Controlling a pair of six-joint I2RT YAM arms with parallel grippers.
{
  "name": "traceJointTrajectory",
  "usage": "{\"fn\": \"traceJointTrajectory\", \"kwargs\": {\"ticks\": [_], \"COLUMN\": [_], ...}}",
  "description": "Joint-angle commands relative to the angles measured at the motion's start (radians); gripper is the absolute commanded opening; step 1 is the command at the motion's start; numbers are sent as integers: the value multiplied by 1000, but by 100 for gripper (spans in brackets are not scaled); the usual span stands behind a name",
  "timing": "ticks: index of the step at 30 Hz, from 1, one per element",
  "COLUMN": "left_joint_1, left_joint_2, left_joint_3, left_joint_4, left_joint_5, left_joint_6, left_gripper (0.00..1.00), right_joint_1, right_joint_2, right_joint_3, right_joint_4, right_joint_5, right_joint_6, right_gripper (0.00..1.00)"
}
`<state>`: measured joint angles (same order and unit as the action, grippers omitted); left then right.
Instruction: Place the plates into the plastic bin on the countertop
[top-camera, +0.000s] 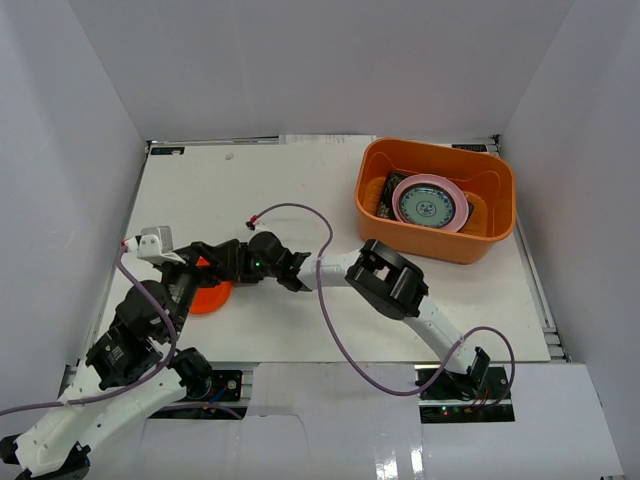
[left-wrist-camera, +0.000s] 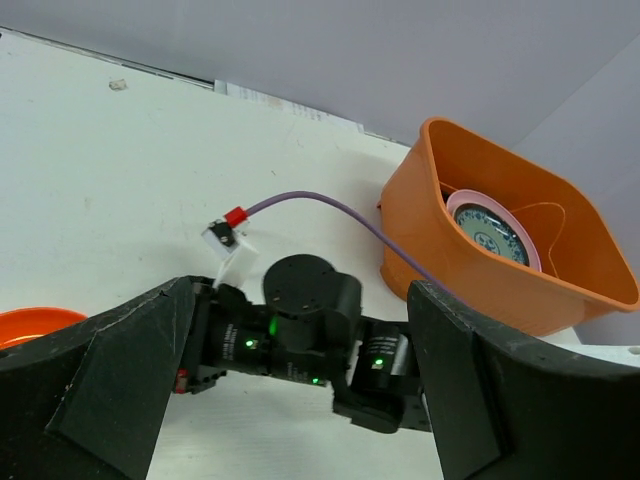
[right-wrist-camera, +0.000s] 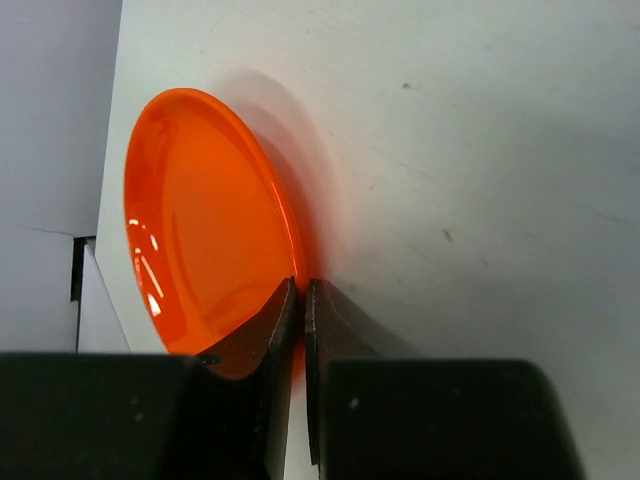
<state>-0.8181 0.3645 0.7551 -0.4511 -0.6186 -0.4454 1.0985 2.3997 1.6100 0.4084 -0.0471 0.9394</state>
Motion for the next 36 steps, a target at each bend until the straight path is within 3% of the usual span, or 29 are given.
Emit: {"fn": "traceJointTrajectory", "kwargs": {"ticks": [1, 8, 11, 16, 21, 27, 29, 30, 32, 33, 35, 36], "left_joint_1": [2, 2, 4, 10, 14, 19, 20, 20, 20, 20, 20, 20], "left_joint_2": [-27, -62, -14, 82, 181, 237, 257, 264, 281, 286, 304, 309], "left_joint_3": [-11, -28, -23, -14, -5, -2, -2, 0, 1, 4, 10, 13], "left_joint_4": [-8, 11, 11, 11, 8, 5, 3, 2, 0, 2, 0, 3], "left_joint_5": [-33, -24, 17, 85, 155, 163, 164, 168, 175, 178, 184, 195], "left_joint_6": [2, 2, 8, 14, 20, 19, 16, 13, 8, 4, -9, -19], "left_gripper": [98, 98, 98, 98, 98, 98, 98, 98, 98, 98, 98, 98], "right_joint_1": [-49, -207, -380, -748, -1070, -1175, -1192, -1195, -1200, -1200, -1200, -1200], "right_joint_2": [-149, -725, -960, -1200, -1211, -1110, -1085, -1079, -1082, -1091, -1113, -1145], "right_joint_3": [-70, -407, -558, -700, -804, -817, -811, -808, -797, -791, -770, -765], "right_joint_4": [26, -17, -95, -226, -253, -256, -255, -260, -267, -275, -301, -306], "right_joint_5": [39, 150, 207, 233, 60, -14, -2, -2, 12, 10, -3, -8], "right_joint_6": [-100, -352, -405, -473, -459, -476, -475, -473, -473, -473, -475, -478], "right_gripper": [8, 8, 8, 8, 8, 10, 16, 30, 47, 63, 77, 90]}}
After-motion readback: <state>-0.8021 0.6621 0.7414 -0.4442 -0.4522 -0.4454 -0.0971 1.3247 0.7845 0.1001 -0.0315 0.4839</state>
